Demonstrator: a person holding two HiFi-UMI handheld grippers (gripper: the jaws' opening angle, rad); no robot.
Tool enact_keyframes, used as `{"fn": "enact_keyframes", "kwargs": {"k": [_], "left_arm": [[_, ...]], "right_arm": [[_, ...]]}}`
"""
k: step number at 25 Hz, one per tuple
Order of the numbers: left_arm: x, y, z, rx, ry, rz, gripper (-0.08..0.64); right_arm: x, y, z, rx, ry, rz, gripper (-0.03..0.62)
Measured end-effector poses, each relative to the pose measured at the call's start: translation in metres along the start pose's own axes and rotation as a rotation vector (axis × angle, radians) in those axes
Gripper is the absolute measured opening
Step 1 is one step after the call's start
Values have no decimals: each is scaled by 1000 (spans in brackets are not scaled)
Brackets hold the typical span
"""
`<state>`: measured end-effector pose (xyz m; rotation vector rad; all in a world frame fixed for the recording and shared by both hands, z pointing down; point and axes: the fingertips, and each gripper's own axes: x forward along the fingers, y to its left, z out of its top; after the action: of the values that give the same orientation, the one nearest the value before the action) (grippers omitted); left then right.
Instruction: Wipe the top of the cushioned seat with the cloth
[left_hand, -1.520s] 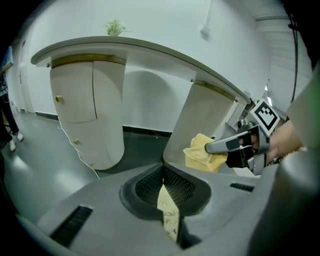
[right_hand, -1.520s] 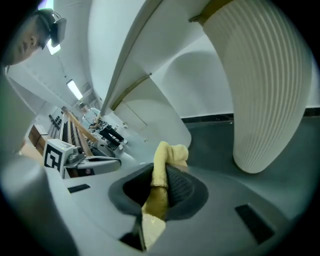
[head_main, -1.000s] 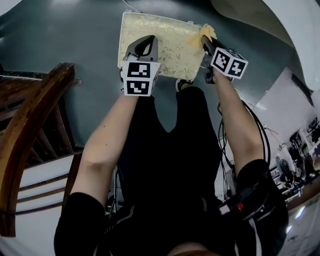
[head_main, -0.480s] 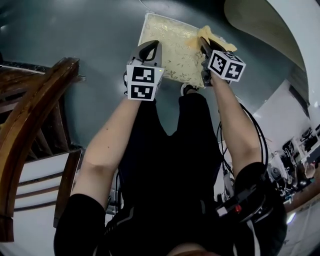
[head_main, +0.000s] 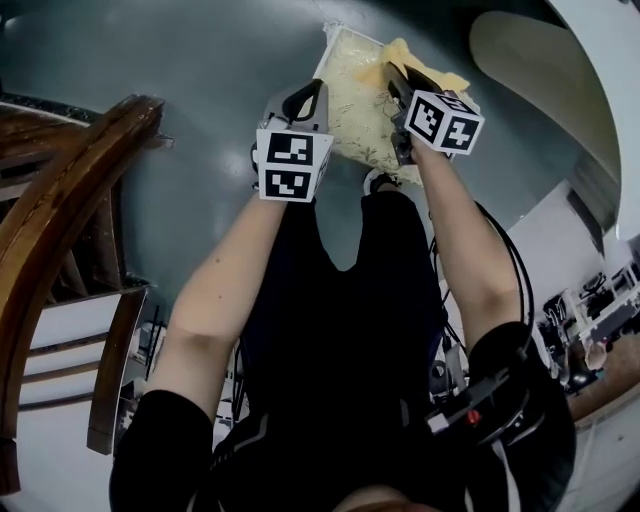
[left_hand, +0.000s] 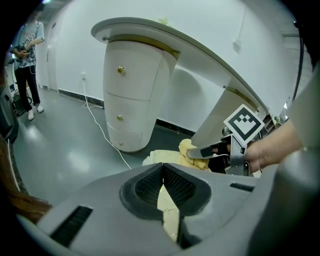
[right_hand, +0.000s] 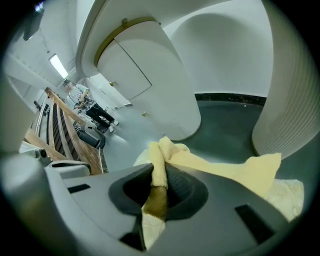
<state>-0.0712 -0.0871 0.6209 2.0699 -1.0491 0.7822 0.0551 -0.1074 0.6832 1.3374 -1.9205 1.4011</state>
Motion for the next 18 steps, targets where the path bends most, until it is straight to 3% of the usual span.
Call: {"fn": "enact_keyframes", "kwargs": {"k": [18], "left_arm": [[-57, 40, 2, -50, -64, 80, 4]], "right_arm": [[60, 88, 21, -166, 69, 69, 61]]}}
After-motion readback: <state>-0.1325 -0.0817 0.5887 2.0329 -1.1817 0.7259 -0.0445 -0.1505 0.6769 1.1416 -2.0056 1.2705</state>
